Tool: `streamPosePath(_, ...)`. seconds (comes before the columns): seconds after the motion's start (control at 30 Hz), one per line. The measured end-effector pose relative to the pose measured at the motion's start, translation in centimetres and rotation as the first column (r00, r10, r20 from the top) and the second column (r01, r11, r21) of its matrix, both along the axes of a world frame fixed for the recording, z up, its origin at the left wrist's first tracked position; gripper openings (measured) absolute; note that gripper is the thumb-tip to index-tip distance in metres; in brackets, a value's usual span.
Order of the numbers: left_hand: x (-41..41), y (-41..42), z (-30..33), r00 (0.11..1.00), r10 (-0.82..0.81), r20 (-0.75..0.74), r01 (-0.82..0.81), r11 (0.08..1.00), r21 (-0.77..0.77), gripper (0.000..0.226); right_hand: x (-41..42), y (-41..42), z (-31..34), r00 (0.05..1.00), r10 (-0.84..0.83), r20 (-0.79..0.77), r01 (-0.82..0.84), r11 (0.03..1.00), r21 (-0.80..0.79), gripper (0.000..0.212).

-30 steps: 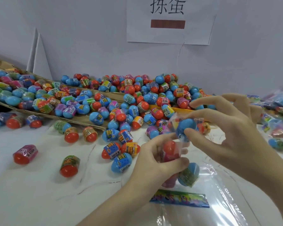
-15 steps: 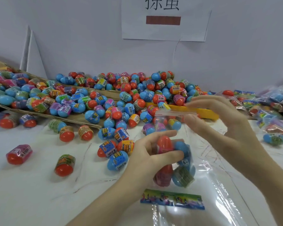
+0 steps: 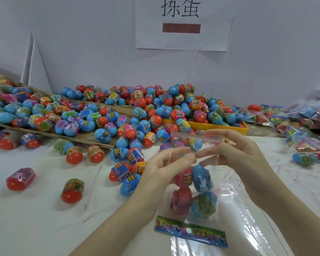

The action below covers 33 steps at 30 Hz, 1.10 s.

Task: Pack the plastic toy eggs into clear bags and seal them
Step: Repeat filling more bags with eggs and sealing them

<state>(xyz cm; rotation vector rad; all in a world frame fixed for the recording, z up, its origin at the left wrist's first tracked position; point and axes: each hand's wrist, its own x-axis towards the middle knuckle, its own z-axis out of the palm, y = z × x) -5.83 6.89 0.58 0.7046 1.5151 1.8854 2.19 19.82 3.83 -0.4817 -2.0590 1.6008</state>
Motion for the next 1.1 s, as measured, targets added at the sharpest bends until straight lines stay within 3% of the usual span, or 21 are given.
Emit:
streamPosePath(0.13, 0.1, 0.1, 0.3, 0.993, 0.113, -0.033, -0.112, 0.993, 0.022, 0.033, 0.0, -0.1, 0.2, 1.0, 0.028, -0.007, -0.028, 0.999, 0.021, 0.033)
streamPosePath(0.23, 0.3, 0.0, 0.4, 0.99, 0.138, -0.029, -0.136, 0.989, 0.051, 0.012, 0.0, -0.5, -0.1, 0.99, -0.085, -0.116, 0.114, 0.956, 0.269, 0.035)
streamPosePath(0.27, 0.3, -0.1, 0.5, 0.989, 0.147, -0.029, -0.145, 0.987, 0.068, 0.014, 0.1, -0.7, -0.1, 0.974, -0.121, -0.191, 0.194, 0.882, 0.43, 0.034)
streamPosePath(0.33, 0.5, -0.2, 0.6, 0.988, 0.149, -0.05, -0.143, 0.984, 0.108, 0.016, 0.3, -1.1, -0.1, 0.944, -0.135, -0.3, 0.315, 0.632, 0.708, 0.027)
streamPosePath(0.4, 0.8, -0.1, 0.7, 0.985, 0.136, -0.103, -0.122, 0.984, 0.133, 0.018, 0.2, -1.7, -0.4, 0.936, -0.114, -0.332, 0.347, 0.445, 0.826, 0.02)
streamPosePath(0.47, 1.0, -0.1, 0.7, 0.981, 0.131, -0.142, -0.108, 0.981, 0.16, 0.019, -0.1, -2.2, -0.5, 0.938, -0.108, -0.329, 0.345, 0.383, 0.857, 0.017)
streamPosePath(0.63, 1.2, -0.2, 0.9, 0.963, 0.198, -0.183, -0.149, 0.956, 0.251, 0.019, 0.0, -2.5, -0.5, 0.953, -0.048, -0.3, 0.291, 0.434, 0.853, 0.021)
streamPosePath(0.8, 1.1, -0.3, 0.3, 0.854, 0.276, -0.441, -0.203, 0.957, 0.205, 0.024, -0.1, -2.7, -0.2, 0.951, -0.012, -0.31, 0.272, 0.514, 0.814, 0.02)
streamPosePath(1.1, 1.2, -0.4, 0.0, 0.614, 0.303, -0.729, -0.24, 0.951, 0.193, 0.015, -0.1, -2.4, -0.4, 0.941, -0.022, -0.339, 0.318, 0.41, 0.855, 0.026)
